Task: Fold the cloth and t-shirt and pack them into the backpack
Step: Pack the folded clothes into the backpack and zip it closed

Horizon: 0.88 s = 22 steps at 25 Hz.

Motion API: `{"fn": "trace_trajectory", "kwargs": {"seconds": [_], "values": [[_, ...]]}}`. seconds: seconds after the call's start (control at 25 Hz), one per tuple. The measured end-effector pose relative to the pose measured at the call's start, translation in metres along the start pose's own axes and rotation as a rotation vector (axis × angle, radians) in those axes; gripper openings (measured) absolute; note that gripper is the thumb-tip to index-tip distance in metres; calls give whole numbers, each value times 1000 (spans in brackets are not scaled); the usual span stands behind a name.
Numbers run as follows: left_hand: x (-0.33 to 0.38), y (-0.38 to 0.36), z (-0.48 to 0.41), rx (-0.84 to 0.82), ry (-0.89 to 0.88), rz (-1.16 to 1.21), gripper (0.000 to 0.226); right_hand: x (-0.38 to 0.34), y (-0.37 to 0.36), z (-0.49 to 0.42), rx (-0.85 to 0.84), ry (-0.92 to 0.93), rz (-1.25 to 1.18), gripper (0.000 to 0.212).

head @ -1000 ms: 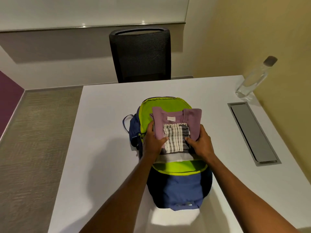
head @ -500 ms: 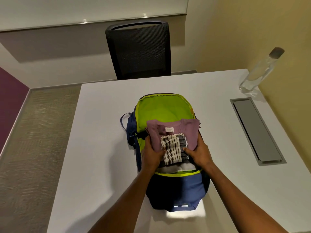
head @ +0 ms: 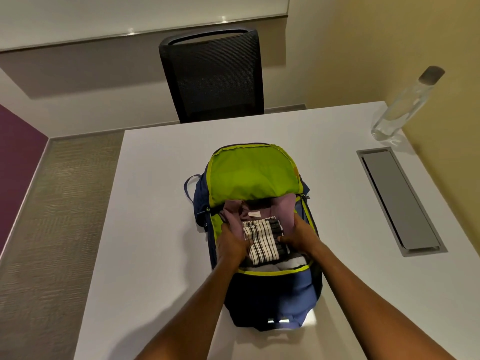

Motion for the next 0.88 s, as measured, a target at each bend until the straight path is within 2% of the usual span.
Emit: {"fn": "trace_trajectory", "kwargs": {"seconds": [0.08, 0.12, 0.16, 0.24, 0.32, 0.36, 0.44, 0.52, 0.6, 0.72, 0.88], "values": [[-4, -2, -4, 6, 53, 72, 98, 2, -2, -2, 3, -48, -1, 97], [-2, 1, -3, 64, 48, 85, 96, 2, 0, -3, 31, -70, -27, 99], [4, 7, 0, 166, -9, 61, 91, 1, 4, -2, 83, -70, -51, 102], [26, 18, 9, 362, -245, -56, 74, -9, 16, 5, 236, 5, 4, 104], [47, 13, 14, 375, -461, -161, 54, -28, 25, 15, 401, 143, 187, 90], [50, 6, 12, 337, -498, -214, 48, -38, 26, 19, 444, 216, 236, 81], [45, 0, 0, 276, -431, -273, 46, -50, 18, 19, 414, 303, 216, 73], [37, -1, -14, 255, -355, -295, 52, -49, 7, 9, 375, 317, 319, 79], [34, -4, -25, 254, -350, -368, 57, -42, -2, -6, 308, 320, 459, 90], [29, -5, -42, 247, -319, -511, 53, -35, -8, -20, 216, 316, 469, 96], [20, -6, -54, 211, -289, -607, 48, -17, -8, -26, 203, 317, 494, 104]]}}
Point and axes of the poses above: each hand's wrist, its own z-axis away from the middle knuckle, its own y-axis out of the back of the hand, x = y × z, the point moved 8 cm from there along -z, towards the middle knuckle, and after that the axes turned 1 degree about x, right-handed, at the moved point
